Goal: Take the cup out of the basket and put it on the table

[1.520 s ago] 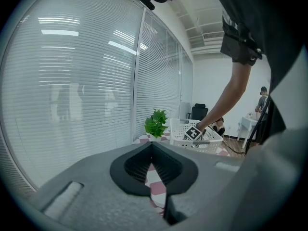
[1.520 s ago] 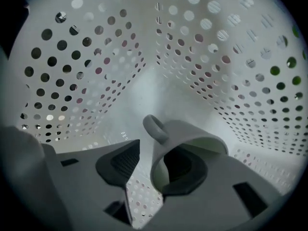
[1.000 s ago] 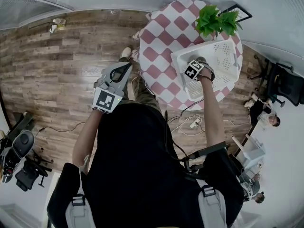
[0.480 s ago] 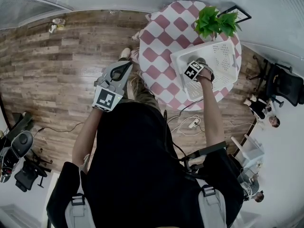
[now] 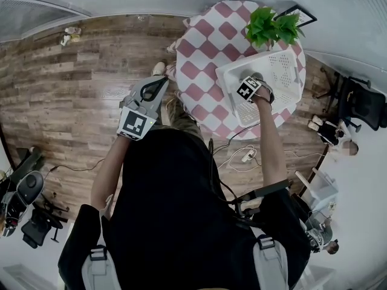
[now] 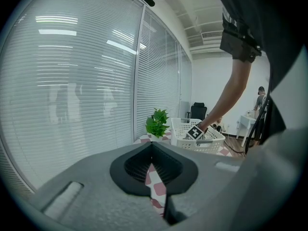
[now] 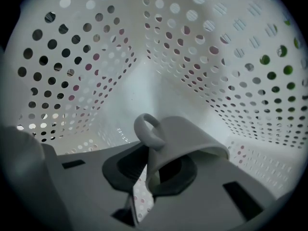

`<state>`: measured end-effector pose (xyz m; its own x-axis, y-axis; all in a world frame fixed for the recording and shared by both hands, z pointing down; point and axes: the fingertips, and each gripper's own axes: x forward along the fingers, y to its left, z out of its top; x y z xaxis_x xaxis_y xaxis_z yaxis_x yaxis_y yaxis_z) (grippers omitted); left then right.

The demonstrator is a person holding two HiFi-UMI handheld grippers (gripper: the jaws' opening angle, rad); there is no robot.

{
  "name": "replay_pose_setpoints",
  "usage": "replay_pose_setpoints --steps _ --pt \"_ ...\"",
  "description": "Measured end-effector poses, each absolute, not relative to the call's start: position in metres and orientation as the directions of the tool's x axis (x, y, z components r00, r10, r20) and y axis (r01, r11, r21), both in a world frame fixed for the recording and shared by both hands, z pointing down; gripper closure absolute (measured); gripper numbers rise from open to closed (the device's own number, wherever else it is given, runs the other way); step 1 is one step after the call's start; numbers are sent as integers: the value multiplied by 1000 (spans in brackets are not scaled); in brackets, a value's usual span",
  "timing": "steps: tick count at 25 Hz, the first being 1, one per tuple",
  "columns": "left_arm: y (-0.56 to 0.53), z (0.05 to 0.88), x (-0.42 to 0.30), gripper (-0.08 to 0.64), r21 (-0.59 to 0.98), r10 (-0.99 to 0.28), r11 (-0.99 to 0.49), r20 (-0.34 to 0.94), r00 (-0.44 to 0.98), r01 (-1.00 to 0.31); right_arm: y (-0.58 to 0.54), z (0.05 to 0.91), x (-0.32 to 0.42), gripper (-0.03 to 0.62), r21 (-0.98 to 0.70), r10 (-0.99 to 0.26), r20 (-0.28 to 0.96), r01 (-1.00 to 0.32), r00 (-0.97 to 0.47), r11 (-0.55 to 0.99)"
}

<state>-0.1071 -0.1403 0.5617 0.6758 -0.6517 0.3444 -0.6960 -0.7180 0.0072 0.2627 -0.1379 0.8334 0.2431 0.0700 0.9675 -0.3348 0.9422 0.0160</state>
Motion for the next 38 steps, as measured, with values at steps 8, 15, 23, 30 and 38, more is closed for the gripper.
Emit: replay_pose_setpoints --steps 8,15,23,30,38 --pt "-146 560 -99 555 7 -628 -744 334 703 -668 -144 815 264 547 46 43 972 -363 231 931" --pt "-152 555 -93 555 -3 -605 -770 323 728 -639 -153 796 256 548 74 4 981 -395 191 916" --pt "-160 551 -78 555 -19 -562 -808 322 762 -589 -162 769 246 548 118 -70 990 -452 122 884" --pt "-167 547 -58 555 -32 -508 -850 317 801 -526 -168 744 244 548 157 -137 988 -510 78 846" --pt "-172 542 -38 555 -49 -452 -886 314 835 -461 -172 716 245 548 193 -203 978 -570 47 799"
